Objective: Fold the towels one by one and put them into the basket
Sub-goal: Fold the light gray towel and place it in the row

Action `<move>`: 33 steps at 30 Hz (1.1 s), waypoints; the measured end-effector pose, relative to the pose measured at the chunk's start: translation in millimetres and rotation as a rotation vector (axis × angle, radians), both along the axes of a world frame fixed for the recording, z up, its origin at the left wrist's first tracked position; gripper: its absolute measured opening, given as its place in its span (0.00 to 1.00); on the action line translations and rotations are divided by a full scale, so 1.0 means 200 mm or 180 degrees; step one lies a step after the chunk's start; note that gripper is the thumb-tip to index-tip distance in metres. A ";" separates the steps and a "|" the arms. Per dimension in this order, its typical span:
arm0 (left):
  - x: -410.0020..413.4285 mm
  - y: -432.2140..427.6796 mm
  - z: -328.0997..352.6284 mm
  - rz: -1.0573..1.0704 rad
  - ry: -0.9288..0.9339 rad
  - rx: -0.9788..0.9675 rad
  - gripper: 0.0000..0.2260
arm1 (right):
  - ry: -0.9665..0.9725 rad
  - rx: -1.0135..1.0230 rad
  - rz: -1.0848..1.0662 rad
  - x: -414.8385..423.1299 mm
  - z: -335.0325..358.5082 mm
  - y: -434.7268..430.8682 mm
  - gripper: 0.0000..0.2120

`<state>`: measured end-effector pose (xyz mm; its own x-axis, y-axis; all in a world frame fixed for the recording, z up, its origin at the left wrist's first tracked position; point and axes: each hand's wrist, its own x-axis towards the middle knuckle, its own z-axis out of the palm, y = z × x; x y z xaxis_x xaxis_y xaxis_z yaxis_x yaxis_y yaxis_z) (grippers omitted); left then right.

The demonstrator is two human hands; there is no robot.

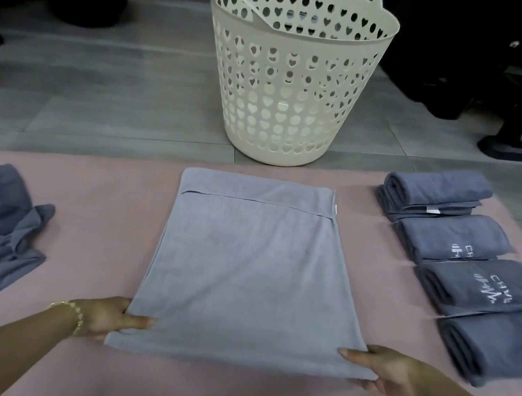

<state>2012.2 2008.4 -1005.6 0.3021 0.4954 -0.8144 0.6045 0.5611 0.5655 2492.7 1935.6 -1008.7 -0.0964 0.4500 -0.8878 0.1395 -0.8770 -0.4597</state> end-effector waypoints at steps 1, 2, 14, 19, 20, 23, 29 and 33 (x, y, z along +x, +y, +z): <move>-0.01 0.00 -0.01 0.0025 0.0044 0.0070 0.23 | -0.0066 0.0049 0.0125 0.01 0.00 -0.01 0.46; -0.02 0.00 -0.02 0.0025 0.0120 0.0153 0.20 | -0.0150 0.0113 0.0194 0.02 0.00 -0.02 0.47; 0.09 -0.09 -0.14 0.1349 0.1037 0.1543 0.16 | -0.1378 0.0695 -0.0410 -0.14 -0.03 0.00 0.10; 0.15 0.07 0.05 0.2256 -0.0035 0.0939 0.10 | -0.0941 0.0996 -0.1298 -0.13 0.10 0.20 0.11; 0.15 0.15 0.12 0.2281 -0.0357 0.0796 0.11 | -0.0616 0.1073 -0.1638 -0.13 0.15 0.28 0.10; 0.17 0.40 0.27 0.2688 -0.1005 0.0786 0.10 | 0.0243 0.1403 -0.2353 -0.12 0.29 0.54 0.06; 0.17 0.59 0.14 0.2502 0.0045 0.1499 0.12 | -0.1110 0.1824 -0.1360 -0.10 0.19 0.72 0.16; 0.23 0.53 -0.04 0.1441 0.0714 0.1601 0.13 | -0.1684 0.1700 -0.0973 -0.12 0.04 0.72 0.17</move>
<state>2057.4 2113.8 -1013.7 -0.1702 0.8647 -0.4726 0.5061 0.4882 0.7110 2469.5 2078.9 -1000.7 0.4717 0.7645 -0.4394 0.2452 -0.5924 -0.7674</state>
